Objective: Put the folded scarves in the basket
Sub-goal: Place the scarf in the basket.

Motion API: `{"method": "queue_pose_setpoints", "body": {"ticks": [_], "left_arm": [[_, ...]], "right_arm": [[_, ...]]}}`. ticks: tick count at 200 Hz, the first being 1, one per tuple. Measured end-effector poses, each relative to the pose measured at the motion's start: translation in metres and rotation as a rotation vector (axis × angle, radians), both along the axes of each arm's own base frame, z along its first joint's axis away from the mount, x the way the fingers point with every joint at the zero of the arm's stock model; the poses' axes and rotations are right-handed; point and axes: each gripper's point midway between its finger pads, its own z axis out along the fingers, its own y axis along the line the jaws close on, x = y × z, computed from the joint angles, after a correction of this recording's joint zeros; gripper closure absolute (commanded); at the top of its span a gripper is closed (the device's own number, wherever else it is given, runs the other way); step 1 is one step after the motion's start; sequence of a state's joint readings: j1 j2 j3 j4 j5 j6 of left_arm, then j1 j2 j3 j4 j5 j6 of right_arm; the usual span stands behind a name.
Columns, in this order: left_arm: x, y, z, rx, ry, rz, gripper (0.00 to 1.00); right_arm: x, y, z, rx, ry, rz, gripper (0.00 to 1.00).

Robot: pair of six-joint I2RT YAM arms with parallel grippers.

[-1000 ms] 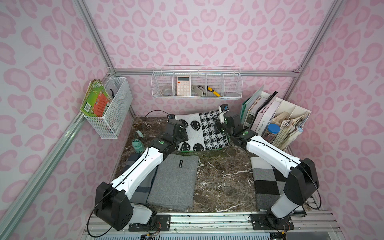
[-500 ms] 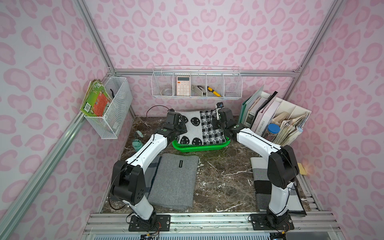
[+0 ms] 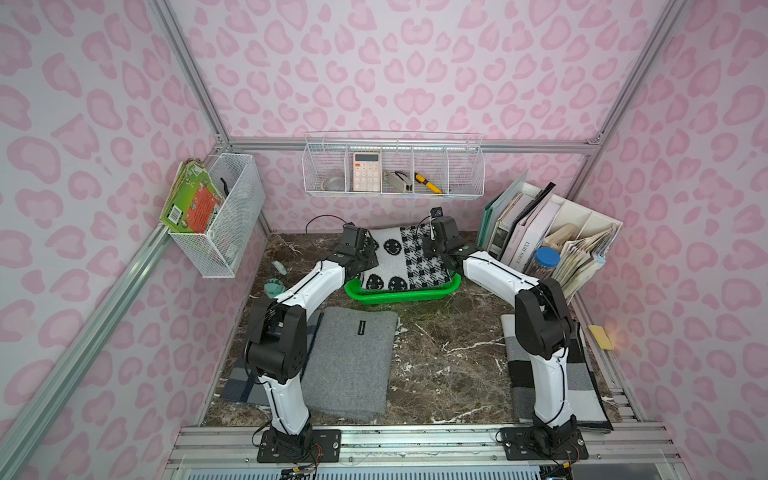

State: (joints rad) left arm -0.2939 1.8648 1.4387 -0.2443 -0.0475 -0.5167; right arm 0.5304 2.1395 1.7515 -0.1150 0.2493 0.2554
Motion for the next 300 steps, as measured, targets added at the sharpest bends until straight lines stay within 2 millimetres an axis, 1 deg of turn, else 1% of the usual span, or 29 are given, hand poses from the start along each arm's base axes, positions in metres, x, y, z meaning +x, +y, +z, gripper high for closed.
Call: {"method": "queue_pose_setpoints", "body": {"ticks": [45, 74, 87, 115, 134, 153, 169, 214, 240, 270, 280, 292, 300], "left_arm": [[0.004, -0.002, -0.01, 0.003, 0.017, -0.006, 1.0], [0.011, -0.007, -0.001, -0.012, 0.007, -0.016, 1.0], [0.01, -0.009, 0.0, -0.023, 0.013, -0.024, 1.0], [0.004, -0.011, -0.006, -0.03, 0.05, -0.036, 1.0], [0.003, -0.014, -0.002, -0.046, 0.048, -0.045, 1.0], [0.001, -0.016, 0.005, -0.072, 0.043, -0.047, 1.0], [-0.003, -0.018, 0.007, -0.086, 0.047, -0.053, 1.0], [-0.015, -0.015, -0.01, -0.095, 0.103, -0.037, 1.0], [-0.015, -0.017, -0.01, -0.103, 0.106, -0.037, 1.0], [-0.013, -0.018, -0.018, -0.104, 0.125, -0.041, 1.0], [-0.013, -0.019, -0.019, -0.106, 0.132, -0.045, 0.93], [-0.014, -0.02, -0.02, -0.111, 0.137, -0.045, 0.91], [-0.014, -0.021, -0.019, -0.116, 0.136, -0.047, 0.87]], "right_arm": [[0.001, -0.004, -0.016, -0.016, 0.038, -0.033, 1.0], [0.0, -0.006, -0.027, -0.027, 0.07, -0.045, 1.0], [-0.003, -0.008, -0.031, -0.037, 0.088, -0.051, 1.0], [-0.006, -0.01, -0.035, -0.042, 0.11, -0.061, 1.0], [-0.009, -0.011, -0.034, -0.047, 0.119, -0.065, 1.0], [-0.01, -0.013, -0.025, -0.04, 0.109, -0.07, 1.0], [-0.013, -0.015, -0.021, -0.039, 0.102, -0.072, 1.0], [-0.019, -0.017, -0.034, -0.054, 0.132, -0.074, 1.0], [-0.02, -0.018, -0.042, -0.056, 0.147, -0.086, 1.0], [-0.02, -0.018, -0.05, -0.065, 0.16, -0.087, 1.0], [-0.019, -0.017, -0.051, -0.066, 0.163, -0.086, 1.0], [-0.02, -0.015, -0.052, -0.067, 0.165, -0.084, 0.93], [-0.02, -0.015, -0.052, -0.066, 0.166, -0.083, 0.87]]}}
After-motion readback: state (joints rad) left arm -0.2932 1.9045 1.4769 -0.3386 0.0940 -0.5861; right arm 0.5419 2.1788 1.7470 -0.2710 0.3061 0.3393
